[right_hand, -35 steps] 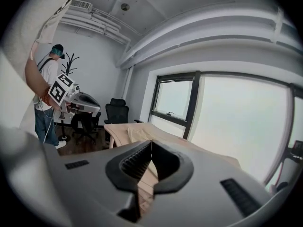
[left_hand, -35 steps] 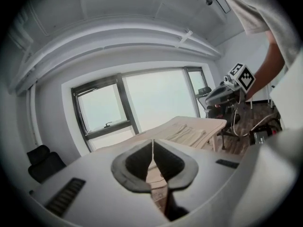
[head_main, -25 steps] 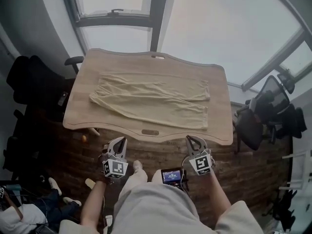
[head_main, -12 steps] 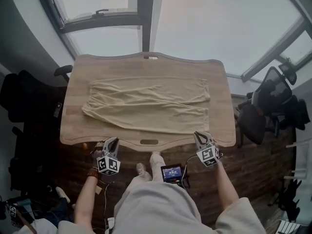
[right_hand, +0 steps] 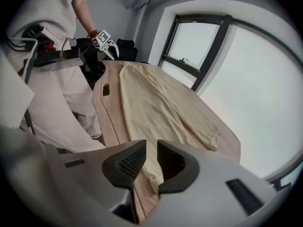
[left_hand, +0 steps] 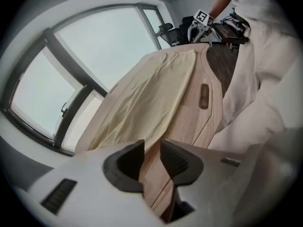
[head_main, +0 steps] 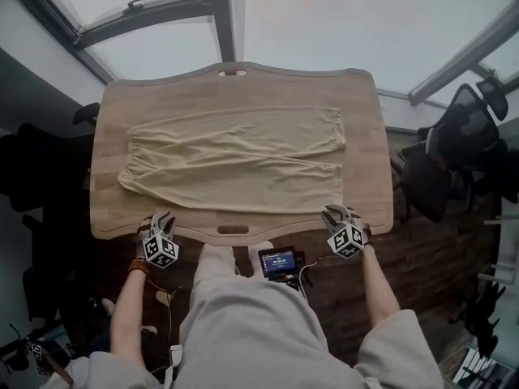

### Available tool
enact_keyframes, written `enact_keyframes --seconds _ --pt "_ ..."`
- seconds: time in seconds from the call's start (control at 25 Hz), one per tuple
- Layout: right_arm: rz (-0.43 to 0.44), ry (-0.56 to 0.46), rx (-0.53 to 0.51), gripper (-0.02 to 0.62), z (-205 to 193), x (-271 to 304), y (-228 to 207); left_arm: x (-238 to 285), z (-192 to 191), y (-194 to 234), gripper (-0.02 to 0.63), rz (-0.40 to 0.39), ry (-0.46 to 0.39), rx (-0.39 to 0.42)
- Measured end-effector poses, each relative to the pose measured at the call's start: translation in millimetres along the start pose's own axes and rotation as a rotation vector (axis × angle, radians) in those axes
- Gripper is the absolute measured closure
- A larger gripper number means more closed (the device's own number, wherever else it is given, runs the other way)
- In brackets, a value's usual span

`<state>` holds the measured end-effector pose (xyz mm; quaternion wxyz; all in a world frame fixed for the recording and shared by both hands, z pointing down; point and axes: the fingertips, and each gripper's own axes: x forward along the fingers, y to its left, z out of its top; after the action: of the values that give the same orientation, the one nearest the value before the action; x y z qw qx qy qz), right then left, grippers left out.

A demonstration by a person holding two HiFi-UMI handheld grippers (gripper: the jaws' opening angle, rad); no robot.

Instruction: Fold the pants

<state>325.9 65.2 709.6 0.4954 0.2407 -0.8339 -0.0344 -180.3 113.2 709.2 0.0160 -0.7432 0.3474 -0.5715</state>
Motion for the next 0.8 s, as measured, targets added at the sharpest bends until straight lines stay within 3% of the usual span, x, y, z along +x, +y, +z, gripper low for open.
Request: enact_keyframes --seconds 0.08,0.24,0.44,0.8 --pt "0.034 0.026 -0.027 0.522 -8.5 9.2 5.7 12.0 -3.8 0.6 0.500 -0.019 0.028 0.007" --pt "0.099 0.090 -0.108 0.515 -26.6 25.4 15.7 38.4 -15.0 -5.7 0.492 -0.076 0.078 0.094" --pt "0.143 0.177 -0.133 0.510 -53.3 37.9 15.6 64.6 -24.8 -10.1 0.479 -0.134 0.126 0.175" --pt "0.201 0.254 -0.135 0.494 -72.9 58.5 20.0 88.0 -24.9 -10.3 0.463 -0.208 0.157 0.153"
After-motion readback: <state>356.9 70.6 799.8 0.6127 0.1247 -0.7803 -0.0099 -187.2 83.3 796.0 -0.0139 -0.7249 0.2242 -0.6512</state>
